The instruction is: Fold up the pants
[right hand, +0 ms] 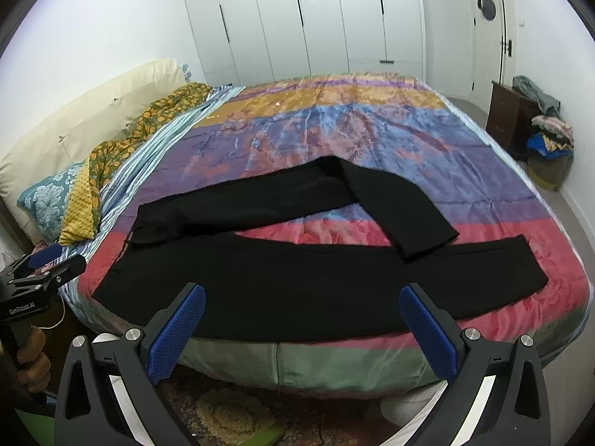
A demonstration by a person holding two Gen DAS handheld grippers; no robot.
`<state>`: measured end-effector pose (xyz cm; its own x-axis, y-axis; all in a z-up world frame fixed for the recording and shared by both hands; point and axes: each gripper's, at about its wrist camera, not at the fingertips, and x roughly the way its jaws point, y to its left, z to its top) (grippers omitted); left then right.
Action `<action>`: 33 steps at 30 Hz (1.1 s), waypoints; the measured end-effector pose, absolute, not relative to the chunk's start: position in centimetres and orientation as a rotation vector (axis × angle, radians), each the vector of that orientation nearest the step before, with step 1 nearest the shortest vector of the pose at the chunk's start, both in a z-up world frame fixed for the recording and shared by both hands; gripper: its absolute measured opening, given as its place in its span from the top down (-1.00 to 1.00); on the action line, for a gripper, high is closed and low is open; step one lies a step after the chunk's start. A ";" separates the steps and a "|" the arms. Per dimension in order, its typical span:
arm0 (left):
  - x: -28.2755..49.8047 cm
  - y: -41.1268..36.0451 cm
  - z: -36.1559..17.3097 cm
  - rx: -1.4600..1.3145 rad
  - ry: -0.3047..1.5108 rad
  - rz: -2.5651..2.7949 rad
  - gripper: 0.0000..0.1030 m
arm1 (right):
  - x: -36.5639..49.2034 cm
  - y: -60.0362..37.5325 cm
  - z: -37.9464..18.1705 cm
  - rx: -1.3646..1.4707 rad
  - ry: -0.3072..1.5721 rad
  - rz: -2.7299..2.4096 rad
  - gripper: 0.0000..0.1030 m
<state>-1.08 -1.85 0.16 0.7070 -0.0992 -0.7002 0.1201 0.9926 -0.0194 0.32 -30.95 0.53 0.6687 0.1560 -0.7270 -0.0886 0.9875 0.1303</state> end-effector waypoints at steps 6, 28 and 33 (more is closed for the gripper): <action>-0.6 -1.2 -0.4 0.002 0.808 -0.103 -0.99 | 0.3 -31.2 0.1 0.099 0.836 0.127 -1.00; 0.3 -0.5 1.8 0.040 0.712 -0.040 -0.99 | 0.0 -34.2 4.4 -0.064 0.589 -0.007 -1.00; 0.1 -1.2 1.2 0.059 0.734 -0.044 -0.99 | 0.1 -33.3 3.5 -0.090 0.608 0.015 -1.00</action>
